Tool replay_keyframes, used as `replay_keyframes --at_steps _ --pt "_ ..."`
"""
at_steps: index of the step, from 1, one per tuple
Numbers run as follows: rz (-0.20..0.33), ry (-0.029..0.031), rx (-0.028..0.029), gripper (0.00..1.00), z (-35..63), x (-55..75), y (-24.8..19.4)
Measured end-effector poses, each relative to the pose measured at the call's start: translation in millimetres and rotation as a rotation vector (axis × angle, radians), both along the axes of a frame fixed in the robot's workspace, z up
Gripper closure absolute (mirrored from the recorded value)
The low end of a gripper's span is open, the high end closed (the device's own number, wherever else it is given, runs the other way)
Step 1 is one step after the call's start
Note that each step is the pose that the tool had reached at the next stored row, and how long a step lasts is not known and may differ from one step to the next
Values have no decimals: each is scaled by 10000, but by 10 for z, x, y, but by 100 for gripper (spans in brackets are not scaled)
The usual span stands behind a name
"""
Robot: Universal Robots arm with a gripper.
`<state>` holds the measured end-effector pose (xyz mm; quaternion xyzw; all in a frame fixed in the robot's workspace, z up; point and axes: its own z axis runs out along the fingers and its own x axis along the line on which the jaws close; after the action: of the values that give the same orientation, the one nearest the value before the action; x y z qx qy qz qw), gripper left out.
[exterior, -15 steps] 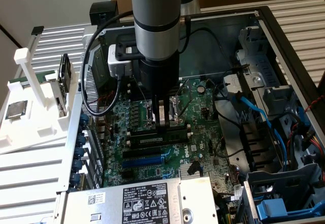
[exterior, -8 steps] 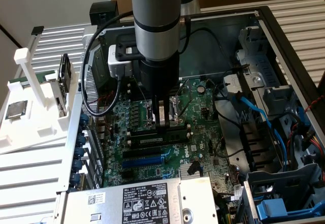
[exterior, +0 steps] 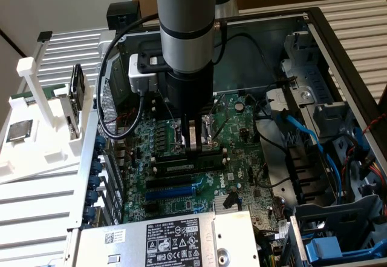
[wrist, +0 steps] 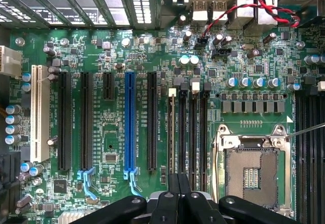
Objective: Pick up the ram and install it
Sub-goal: 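Press down the ram until it locks into place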
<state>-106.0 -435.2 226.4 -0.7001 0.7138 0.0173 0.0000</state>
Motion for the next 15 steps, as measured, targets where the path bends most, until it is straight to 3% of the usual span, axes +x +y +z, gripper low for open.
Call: replay_keyframes --at_steps 8,15 --pt "0 -9 33 88 21 1 2" --pt "1 -1 21 88 103 0 0"
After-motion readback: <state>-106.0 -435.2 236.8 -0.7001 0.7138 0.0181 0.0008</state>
